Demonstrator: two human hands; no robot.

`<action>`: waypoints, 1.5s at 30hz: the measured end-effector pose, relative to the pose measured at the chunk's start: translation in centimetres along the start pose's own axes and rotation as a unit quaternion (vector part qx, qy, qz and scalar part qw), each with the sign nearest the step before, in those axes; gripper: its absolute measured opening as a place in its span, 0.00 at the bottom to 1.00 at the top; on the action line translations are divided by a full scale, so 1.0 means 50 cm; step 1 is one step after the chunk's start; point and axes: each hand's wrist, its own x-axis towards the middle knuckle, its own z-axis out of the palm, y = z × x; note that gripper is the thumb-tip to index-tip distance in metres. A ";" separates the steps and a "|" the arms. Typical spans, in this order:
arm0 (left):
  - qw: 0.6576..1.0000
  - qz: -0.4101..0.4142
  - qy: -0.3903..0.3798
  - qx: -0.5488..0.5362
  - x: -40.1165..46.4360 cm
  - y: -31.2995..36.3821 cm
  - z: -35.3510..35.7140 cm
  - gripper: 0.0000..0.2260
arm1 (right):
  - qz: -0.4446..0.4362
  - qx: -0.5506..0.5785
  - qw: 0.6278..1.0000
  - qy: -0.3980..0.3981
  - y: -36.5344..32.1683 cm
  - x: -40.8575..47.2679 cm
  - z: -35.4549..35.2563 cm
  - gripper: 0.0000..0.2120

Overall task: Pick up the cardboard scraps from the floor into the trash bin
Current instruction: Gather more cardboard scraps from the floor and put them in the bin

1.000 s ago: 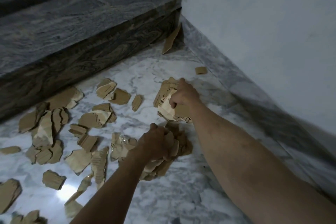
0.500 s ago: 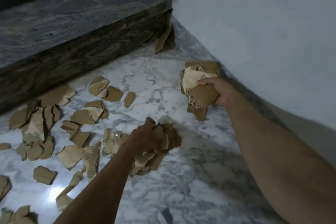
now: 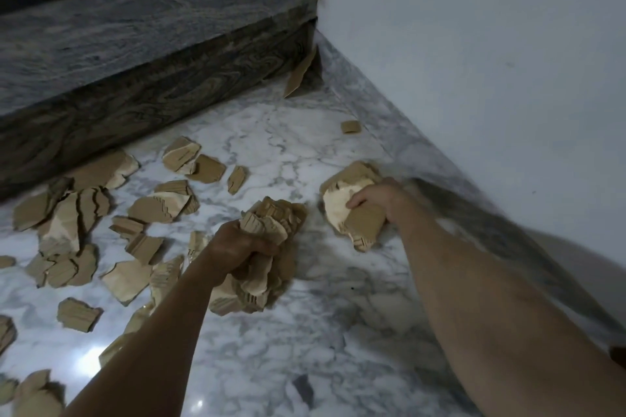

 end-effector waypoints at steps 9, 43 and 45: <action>0.993 0.051 0.089 -0.057 -0.007 -0.018 -0.009 0.19 | -0.043 -0.036 0.996 0.073 0.045 0.026 0.040 0.45; 0.930 0.157 -0.007 0.331 0.451 0.524 0.039 0.38 | -0.111 -0.395 0.910 -0.051 -0.289 0.213 -0.038 0.57; 0.936 0.099 0.004 0.337 0.492 0.533 0.034 0.30 | -0.098 -0.393 0.912 -0.057 -0.289 0.220 -0.041 0.55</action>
